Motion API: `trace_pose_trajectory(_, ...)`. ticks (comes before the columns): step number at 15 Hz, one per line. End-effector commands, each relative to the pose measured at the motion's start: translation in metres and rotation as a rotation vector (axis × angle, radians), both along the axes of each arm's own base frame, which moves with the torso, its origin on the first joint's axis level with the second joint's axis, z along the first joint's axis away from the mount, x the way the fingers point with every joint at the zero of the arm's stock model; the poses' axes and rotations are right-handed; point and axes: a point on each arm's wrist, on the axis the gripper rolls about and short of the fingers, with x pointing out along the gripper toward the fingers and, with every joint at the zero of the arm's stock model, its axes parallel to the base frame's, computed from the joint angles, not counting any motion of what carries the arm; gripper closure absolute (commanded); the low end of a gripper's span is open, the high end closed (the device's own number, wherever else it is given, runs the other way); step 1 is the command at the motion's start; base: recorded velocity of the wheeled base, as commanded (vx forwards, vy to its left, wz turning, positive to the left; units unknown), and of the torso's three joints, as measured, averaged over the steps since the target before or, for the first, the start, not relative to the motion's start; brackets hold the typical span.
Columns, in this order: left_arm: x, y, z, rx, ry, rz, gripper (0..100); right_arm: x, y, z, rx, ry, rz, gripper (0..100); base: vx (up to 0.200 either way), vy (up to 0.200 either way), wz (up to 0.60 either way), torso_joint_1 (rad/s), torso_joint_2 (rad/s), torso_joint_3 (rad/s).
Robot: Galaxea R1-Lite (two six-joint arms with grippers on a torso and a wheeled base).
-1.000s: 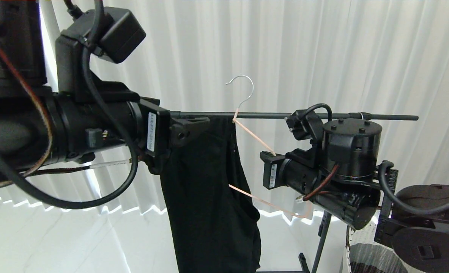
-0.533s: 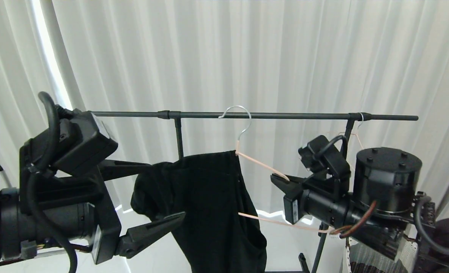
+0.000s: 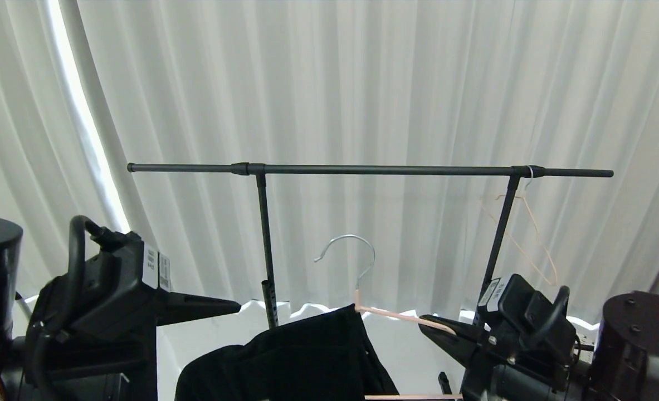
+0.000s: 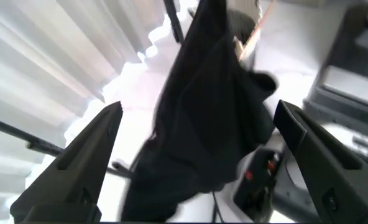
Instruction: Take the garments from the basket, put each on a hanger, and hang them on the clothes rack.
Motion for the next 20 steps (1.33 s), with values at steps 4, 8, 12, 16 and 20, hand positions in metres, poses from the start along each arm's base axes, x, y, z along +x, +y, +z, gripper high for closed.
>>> trace_pose_trajectory(4,0.000,-0.005,-0.017,0.047,0.041,-0.054,0,-0.012,0.001,0.005,0.002,-0.038,0.054,100,0.000,0.000,0.00,0.000,0.00,0.000)
trace_pose_trajectory(8,0.001,-0.006,-0.018,0.050,0.048,-0.053,0,-0.026,0.004,0.012,0.018,-0.066,0.116,100,0.000,0.000,0.00,0.000,0.00,0.000)
trace_pose_trajectory(12,0.008,-0.013,-0.019,0.035,0.033,-0.060,0,-0.032,0.008,0.016,0.034,-0.074,0.143,100,0.000,0.000,0.00,0.000,0.00,0.000)
trace_pose_trajectory(16,0.007,-0.019,-0.023,0.041,0.042,-0.092,0,-0.031,0.012,0.027,0.073,-0.098,0.147,100,0.000,0.000,0.00,0.000,0.00,0.000)
trace_pose_trajectory(20,0.008,-0.019,-0.022,0.035,0.035,-0.093,100,-0.032,0.013,0.029,0.073,-0.114,0.155,100,0.000,0.000,0.00,0.000,0.00,0.000)
